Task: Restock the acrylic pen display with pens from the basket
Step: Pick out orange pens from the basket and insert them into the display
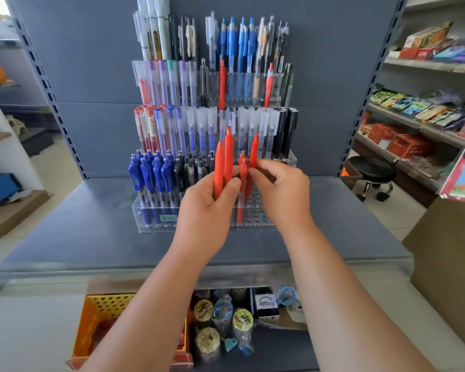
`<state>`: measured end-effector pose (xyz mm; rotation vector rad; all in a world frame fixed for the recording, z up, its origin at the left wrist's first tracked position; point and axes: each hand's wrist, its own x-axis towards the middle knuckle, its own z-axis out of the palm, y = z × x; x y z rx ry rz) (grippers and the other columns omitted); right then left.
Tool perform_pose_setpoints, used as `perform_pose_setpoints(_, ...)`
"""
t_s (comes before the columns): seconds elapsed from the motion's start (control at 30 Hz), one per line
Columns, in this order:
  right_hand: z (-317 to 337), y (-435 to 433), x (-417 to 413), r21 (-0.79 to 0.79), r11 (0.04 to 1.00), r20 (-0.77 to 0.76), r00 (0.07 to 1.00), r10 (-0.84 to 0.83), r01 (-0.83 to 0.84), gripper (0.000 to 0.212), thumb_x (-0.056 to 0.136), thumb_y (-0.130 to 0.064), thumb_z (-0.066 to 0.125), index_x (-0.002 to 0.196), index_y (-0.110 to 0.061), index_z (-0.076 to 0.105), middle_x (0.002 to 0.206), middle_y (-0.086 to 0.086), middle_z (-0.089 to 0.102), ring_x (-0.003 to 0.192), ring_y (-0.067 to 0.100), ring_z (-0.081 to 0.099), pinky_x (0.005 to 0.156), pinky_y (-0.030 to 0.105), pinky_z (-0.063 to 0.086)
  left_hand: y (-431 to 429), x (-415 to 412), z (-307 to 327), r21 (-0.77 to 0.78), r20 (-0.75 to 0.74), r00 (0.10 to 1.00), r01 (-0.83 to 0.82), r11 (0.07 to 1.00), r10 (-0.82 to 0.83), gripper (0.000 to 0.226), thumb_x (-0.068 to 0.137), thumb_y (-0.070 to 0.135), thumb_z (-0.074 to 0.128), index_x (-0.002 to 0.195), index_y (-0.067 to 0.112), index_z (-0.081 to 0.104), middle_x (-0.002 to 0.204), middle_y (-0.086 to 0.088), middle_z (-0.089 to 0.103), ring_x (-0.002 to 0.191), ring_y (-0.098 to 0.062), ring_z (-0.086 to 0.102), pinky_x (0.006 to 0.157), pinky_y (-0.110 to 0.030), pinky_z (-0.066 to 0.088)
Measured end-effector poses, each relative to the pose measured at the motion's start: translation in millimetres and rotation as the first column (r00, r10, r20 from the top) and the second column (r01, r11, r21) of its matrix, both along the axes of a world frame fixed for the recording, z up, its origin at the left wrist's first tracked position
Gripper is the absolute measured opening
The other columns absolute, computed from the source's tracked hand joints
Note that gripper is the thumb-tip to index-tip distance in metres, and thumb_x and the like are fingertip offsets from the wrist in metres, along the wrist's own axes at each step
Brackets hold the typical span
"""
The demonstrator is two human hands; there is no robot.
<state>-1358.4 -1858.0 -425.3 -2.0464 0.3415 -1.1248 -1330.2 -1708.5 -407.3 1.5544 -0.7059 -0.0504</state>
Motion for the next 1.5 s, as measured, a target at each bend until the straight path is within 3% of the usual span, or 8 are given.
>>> perform_pose_setpoints(0.2,-4.0,2.6,5.0,0.056,0.991,-0.136,0.984,-0.115,0.124,0.009,0.088,-0.032,0.072,0.096,-0.03,0.073,0.08,-0.014,0.072,0.075,0.007,0.069,0.071,0.041,0.059,-0.2,3.9,-2.7,0.016,-0.023,1.0,-0.007,1.0,0.008,0.018,0.1,0.03,0.055,0.112,0.035,0.067,0.05,0.015,0.049,0.047,-0.006,0.038,0.046,-0.021,0.038)
perform_pose_setpoints(0.4,-1.2,6.8,1.7,0.004,0.985,-0.223,0.96,-0.169,0.174,0.011,0.088,-0.033,0.072,0.095,-0.025,0.073,0.081,-0.013,0.07,0.079,0.012,0.068,0.074,0.039,0.058,3.0,2.8,-3.5,0.024,-0.014,1.0,0.013,1.0,-0.012,0.011,0.096,0.027,0.063,0.087,0.025,0.069,0.047,0.012,0.048,0.042,-0.005,0.042,0.044,-0.021,0.042)
perform_pose_setpoints(0.73,4.5,9.1,-2.8,-0.01,0.989,-0.332,0.932,-0.145,0.15,0.017,0.085,-0.017,0.068,0.103,-0.018,0.068,0.081,-0.012,0.062,0.086,0.016,0.065,0.076,0.033,0.055,5.3,1.5,-5.1,0.042,0.004,1.0,0.006,0.999,-0.006,0.005,0.093,0.03,0.067,0.097,0.028,0.068,0.064,0.013,0.065,0.058,0.002,0.058,0.058,-0.015,0.05)
perform_pose_setpoints(0.93,8.4,13.2,-13.1,0.038,0.992,-0.174,0.978,-0.112,0.121,0.028,0.082,-0.014,0.071,0.101,-0.025,0.053,0.087,-0.009,0.056,0.079,0.012,0.056,0.064,0.02,0.041,6.5,1.5,-0.7,0.017,-0.043,0.999,-0.01,1.0,0.011,0.011,0.092,0.029,0.069,0.102,0.027,0.066,0.079,0.0,0.073,0.073,-0.015,0.071,0.071,-0.033,0.061)
perform_pose_setpoints(1.1,19.8,28.0,-23.5,0.03,0.994,-0.037,0.993,0.11,-0.109,0.025,0.08,-0.005,0.074,0.089,-0.025,0.061,0.08,-0.003,0.06,0.069,0.01,0.054,0.063,0.018,0.048,8.1,-1.7,4.1,-0.017,-0.071,0.997,-0.021,1.0,0.02,0.014,0.092,0.026,0.07,0.089,0.012,0.066,0.074,-0.011,0.07,0.053,-0.016,0.061,0.05,-0.03,0.052)
perform_pose_setpoints(1.23,22.4,35.9,-28.9,0.021,0.976,0.015,0.976,0.217,-0.217,0.028,0.083,-0.004,0.073,0.088,-0.03,0.064,0.079,0.003,0.064,0.067,0.014,0.056,0.059,0.022,0.05,5.9,-1.4,5.8,-0.088,-0.084,0.996,-0.034,0.996,0.027,0.021,0.093,0.021,0.068,0.083,0.003,0.063,0.071,-0.014,0.068,0.059,-0.03,0.064,0.056,-0.04,0.059)
perform_pose_setpoints(1.37,24.9,37.7,-32.6,0.016,0.956,0.029,0.956,0.293,-0.294,0.029,0.083,-0.004,0.073,0.102,-0.026,0.071,0.084,0.001,0.065,0.068,0.017,0.059,0.061,0.025,0.052,5.5,-3.5,9.8,-0.16,-0.104,0.994,-0.03,0.987,0.013,0.013,0.095,0.019,0.065,0.091,0.006,0.065,0.072,-0.012,0.067,0.058,-0.029,0.063,0.052,-0.039,0.057)
perform_pose_setpoints(1.5,26.1,38.7,-34.8,0.011,0.945,0.041,0.945,0.325,-0.326,0.029,0.082,-0.01,0.078,0.106,-0.027,0.075,0.088,-0.005,0.064,0.071,0.015,0.061,0.065,0.023,0.051,5.2,-3.0,11.0,-0.19,-0.126,0.992,-0.021,0.982,-0.003,0.014,0.1,0.017,0.057,0.091,0.01,0.065,0.065,-0.009,0.061,0.055,-0.016,0.057,0.051,-0.026,0.048)
